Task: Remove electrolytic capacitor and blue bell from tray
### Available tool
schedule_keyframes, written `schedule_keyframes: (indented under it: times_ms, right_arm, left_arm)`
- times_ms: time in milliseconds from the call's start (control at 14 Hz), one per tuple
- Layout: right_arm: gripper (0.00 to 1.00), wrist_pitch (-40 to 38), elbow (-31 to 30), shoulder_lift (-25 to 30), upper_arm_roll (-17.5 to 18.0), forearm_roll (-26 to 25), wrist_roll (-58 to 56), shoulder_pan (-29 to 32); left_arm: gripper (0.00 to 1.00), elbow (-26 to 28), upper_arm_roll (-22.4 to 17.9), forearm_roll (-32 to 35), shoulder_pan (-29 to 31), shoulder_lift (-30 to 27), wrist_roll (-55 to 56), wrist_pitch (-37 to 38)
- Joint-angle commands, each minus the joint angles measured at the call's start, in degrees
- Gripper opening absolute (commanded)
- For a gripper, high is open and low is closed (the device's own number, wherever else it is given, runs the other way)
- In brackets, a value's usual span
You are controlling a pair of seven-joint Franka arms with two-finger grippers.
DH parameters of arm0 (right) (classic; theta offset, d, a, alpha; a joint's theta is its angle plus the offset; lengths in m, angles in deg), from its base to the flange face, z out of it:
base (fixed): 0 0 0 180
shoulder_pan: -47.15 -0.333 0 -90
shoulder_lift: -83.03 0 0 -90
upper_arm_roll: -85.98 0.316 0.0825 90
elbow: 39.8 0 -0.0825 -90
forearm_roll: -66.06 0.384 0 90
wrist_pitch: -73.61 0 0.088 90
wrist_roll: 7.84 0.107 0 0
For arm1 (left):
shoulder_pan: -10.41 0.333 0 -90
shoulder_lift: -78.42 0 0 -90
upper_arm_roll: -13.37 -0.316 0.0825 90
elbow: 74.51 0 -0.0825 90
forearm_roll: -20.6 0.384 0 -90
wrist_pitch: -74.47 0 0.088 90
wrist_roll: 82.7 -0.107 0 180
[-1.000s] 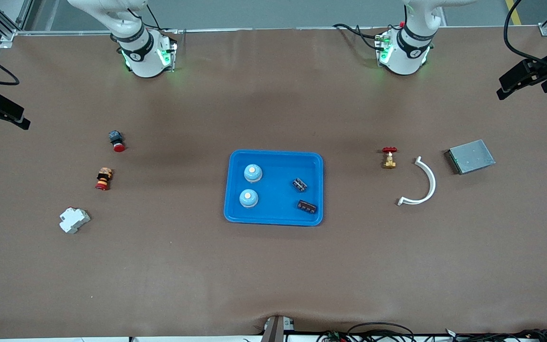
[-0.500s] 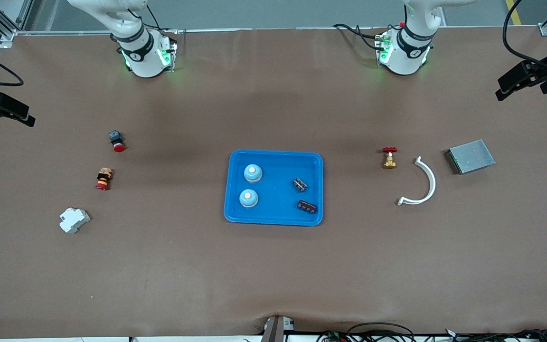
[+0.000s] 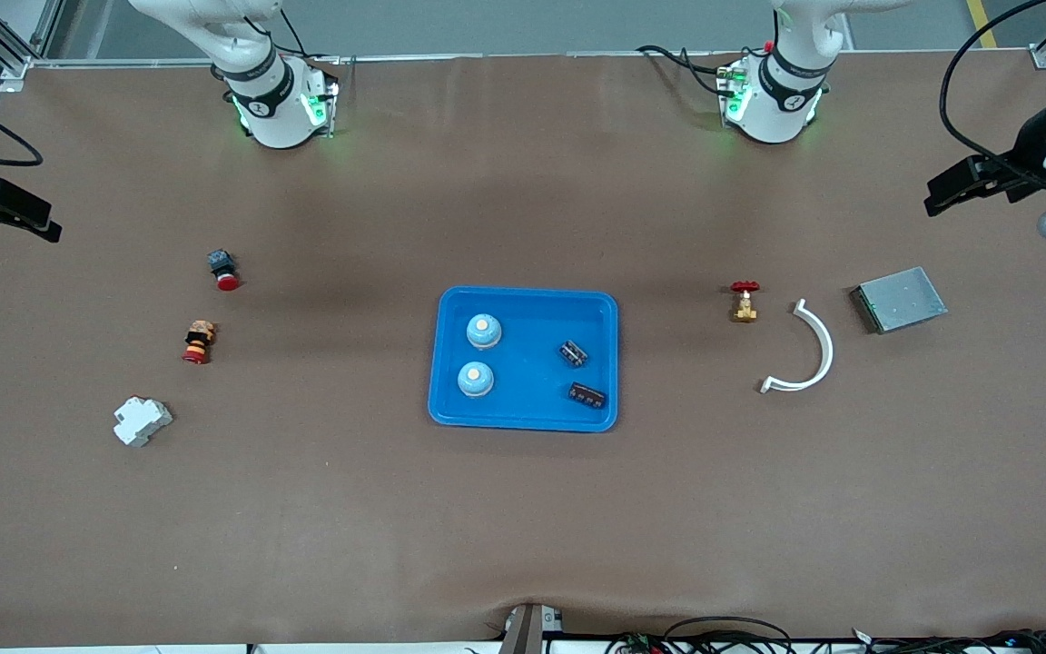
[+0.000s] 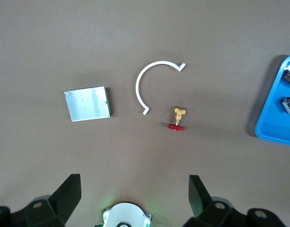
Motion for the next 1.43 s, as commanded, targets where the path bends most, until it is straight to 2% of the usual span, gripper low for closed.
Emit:
schedule_keyframes:
  times_ms: [0, 429, 1357]
  right_arm:
    - [1.00, -0.5, 1.0, -0.5, -0.1, -0.8, -0.5, -0.4]
    - [1.00, -0.5, 0.6, -0.5, 0.0, -0.8, -0.5, -0.5]
    - [1.00, 0.9, 0.6, -0.3, -0.3, -0.6, -0.1, -1.1]
  left_arm:
    - [1.00, 2.7, 0.3, 0.1, -0.2, -0.1, 0.8, -2.2]
    - [1.00, 7.2, 1.9, 0.1, -0.3, -0.3, 3.5, -6.2]
    - [1.00, 13.3, 2.0, 0.1, -0.2, -0.6, 3.6, -12.3]
